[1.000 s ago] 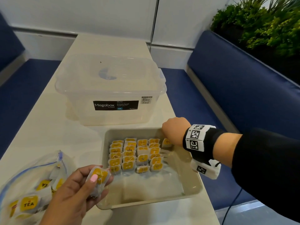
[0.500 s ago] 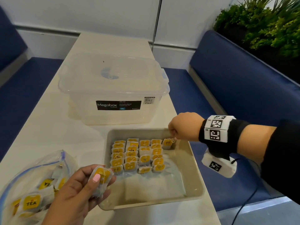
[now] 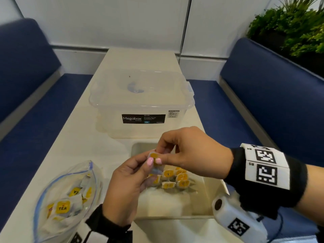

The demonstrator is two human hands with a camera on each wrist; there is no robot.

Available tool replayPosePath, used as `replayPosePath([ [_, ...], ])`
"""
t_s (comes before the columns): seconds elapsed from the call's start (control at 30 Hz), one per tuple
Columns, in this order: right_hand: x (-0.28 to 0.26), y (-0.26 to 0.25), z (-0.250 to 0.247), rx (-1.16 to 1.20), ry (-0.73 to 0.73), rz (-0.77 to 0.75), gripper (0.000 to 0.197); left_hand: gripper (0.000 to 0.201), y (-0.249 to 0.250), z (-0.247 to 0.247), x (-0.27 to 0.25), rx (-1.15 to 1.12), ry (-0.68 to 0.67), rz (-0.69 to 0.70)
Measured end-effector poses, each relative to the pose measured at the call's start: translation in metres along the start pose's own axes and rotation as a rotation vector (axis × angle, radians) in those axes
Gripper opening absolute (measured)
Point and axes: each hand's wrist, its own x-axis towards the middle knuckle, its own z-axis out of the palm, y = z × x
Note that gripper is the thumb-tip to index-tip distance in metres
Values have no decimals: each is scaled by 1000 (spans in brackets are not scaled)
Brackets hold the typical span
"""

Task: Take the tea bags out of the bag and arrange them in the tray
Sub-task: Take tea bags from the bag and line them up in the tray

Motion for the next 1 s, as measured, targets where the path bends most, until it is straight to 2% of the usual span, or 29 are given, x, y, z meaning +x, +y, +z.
replayPosePath([
  [0.1,-2,1,-8,-53,8,24,11,31,0,8,0,11,-16,-3],
  [0.33,-7,6,-20,-23,35,93,8,41,-4,18,1,-9,-119,3],
  [0.5,-7,4,-22,-57,30,104,9,29,-5,27,2,101,-167,101],
  [0.63,-6,6,-25,-74,28,120,13,18,-6,27,3,180,-183,121],
  [0.73,-6,9,-27,-54,29,133,12,25,-6,28,3,234,-208,121],
  [1.0,-3,11,-27,36,63,117,18,30,0,30,2,192,-220,65],
])
